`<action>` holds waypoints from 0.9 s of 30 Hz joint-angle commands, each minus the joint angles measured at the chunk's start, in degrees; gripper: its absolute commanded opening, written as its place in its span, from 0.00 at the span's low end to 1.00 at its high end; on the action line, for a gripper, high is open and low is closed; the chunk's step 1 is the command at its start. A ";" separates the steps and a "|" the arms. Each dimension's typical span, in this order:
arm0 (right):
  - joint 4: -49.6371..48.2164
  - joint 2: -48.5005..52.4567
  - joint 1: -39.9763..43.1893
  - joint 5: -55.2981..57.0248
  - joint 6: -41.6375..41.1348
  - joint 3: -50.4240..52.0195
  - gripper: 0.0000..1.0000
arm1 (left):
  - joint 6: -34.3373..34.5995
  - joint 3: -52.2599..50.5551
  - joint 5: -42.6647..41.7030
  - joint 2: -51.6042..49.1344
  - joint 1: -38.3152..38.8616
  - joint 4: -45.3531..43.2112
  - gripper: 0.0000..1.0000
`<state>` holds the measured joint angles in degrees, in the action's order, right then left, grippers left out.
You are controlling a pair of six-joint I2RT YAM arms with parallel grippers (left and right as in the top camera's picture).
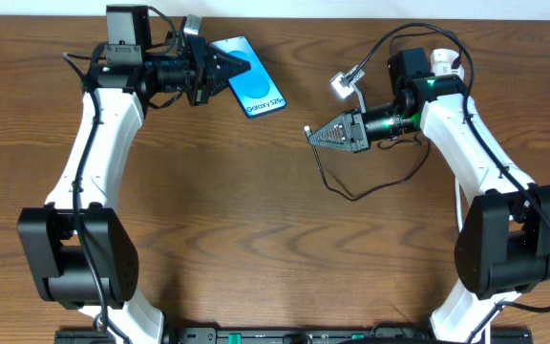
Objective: Plug charger to phone and switch on socket
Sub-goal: 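Lift the USB-C plug with the right gripper and point it left, then move the right gripper's plug toward the phone's bottom port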
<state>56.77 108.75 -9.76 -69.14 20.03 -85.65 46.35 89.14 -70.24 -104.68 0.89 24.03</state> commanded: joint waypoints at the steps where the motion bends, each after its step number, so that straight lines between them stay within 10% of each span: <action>1: 0.98 -0.22 0.72 -3.80 1.44 -0.26 0.01 | -7.19 0.04 -3.96 0.94 -0.35 -0.26 0.07; 27: 2.89 -0.20 -0.15 -4.98 1.40 -0.11 0.01 | -11.91 -0.07 -7.15 0.92 -0.33 0.87 0.07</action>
<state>59.40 108.75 -9.82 -72.10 20.36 -85.65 35.70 89.14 -74.89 -104.68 0.89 24.21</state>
